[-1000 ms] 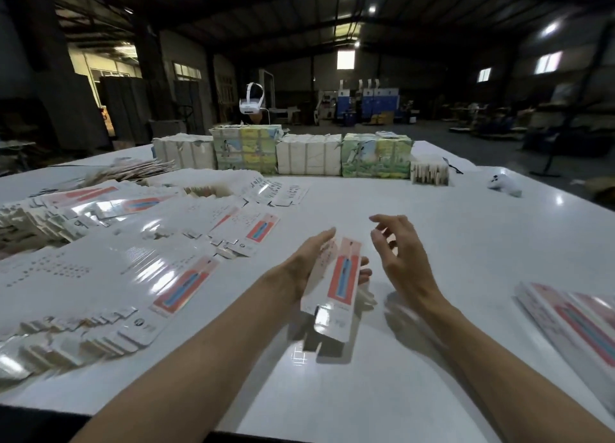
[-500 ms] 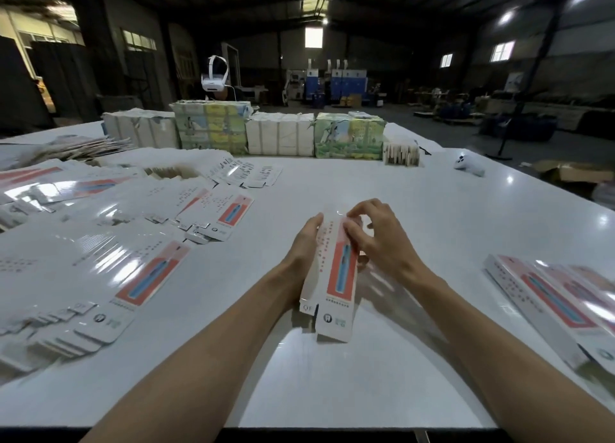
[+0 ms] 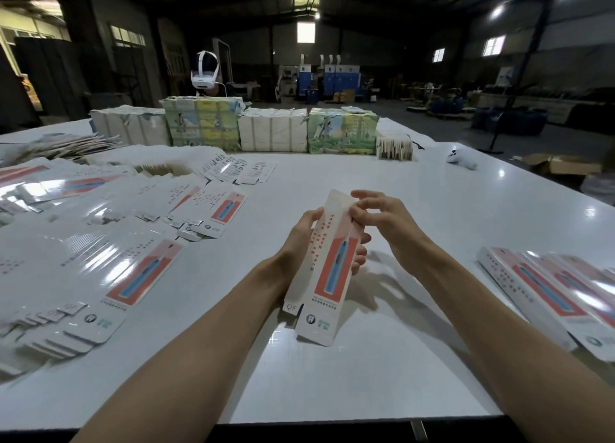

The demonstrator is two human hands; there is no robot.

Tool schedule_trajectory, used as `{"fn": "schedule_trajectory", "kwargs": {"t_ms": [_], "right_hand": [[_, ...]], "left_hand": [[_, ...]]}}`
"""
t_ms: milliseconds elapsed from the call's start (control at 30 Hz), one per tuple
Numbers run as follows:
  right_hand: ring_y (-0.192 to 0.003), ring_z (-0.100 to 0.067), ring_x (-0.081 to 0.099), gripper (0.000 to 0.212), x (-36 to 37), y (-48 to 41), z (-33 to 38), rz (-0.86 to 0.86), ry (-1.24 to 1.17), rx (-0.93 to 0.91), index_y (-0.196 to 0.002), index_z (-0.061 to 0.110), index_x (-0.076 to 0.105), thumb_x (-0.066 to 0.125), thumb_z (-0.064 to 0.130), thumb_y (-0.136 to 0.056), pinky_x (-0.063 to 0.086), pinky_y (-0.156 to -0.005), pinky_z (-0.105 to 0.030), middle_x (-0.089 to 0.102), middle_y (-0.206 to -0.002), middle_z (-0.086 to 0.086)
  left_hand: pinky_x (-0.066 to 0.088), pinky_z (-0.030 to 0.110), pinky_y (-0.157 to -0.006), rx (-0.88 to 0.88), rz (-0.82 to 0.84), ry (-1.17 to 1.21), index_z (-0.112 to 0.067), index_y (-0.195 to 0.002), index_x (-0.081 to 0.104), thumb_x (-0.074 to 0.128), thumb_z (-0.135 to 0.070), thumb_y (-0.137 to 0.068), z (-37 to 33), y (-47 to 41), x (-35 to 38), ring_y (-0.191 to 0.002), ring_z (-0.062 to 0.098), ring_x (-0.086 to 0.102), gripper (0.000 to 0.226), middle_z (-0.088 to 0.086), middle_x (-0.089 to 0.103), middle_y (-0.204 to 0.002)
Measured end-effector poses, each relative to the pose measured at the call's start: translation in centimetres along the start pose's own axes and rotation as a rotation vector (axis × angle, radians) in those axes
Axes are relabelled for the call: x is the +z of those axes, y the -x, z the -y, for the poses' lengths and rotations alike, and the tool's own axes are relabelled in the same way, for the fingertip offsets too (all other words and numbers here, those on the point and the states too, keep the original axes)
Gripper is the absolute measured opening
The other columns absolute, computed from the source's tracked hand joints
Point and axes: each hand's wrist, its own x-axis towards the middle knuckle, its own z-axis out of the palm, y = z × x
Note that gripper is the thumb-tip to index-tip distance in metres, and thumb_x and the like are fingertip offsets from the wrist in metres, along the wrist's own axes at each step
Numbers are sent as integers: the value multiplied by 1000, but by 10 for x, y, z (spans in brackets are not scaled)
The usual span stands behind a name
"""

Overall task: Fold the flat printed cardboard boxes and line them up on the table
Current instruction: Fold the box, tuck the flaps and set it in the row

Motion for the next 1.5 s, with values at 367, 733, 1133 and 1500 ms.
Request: {"fn": "schedule_trajectory", "kwargs": {"t_ms": [367, 733, 1133, 1500], "right_hand": [[-93, -19, 65, 34, 21, 4, -2, -17, -424, 93, -125, -8, 64, 66, 15, -100, 51, -87, -31, 68, -104, -9], [-89, -20, 76, 39, 38, 12, -8, -37, -225, 30, -136, 28, 51, 66, 38, -102, 61, -88, -44, 79, -93, -5], [-99, -14, 77, 43, 34, 12, -6, -84, -161, -19, -142, 38, 53, 64, 44, -101, 64, -73, -30, 78, -103, 11], [-98, -21, 78, 27, 21, 7, -13, -41, -170, 14, -129, 28, 66, 67, 32, -102, 64, -78, -32, 79, -103, -1]], "left_hand": [[53, 22, -54, -113, 104, 379, -10, -85, 55, 49, -65, -99, 3, -11, 13, -53, 12, 53, 57, 4, 50, -67], [64, 36, -66, 208, -289, 150, -19, -104, 76, 35, -58, -109, 8, -6, 5, -75, 27, 78, 56, 11, 78, -89], [64, 53, -79, 371, -327, 11, -50, -136, 56, 39, -65, -105, 11, -13, 16, -103, 38, 76, 38, 14, 71, -125], [62, 37, -72, 267, -250, -202, -46, -154, 18, 89, -27, -71, 12, -12, 17, -88, 30, 74, 111, 19, 63, -121]]}}
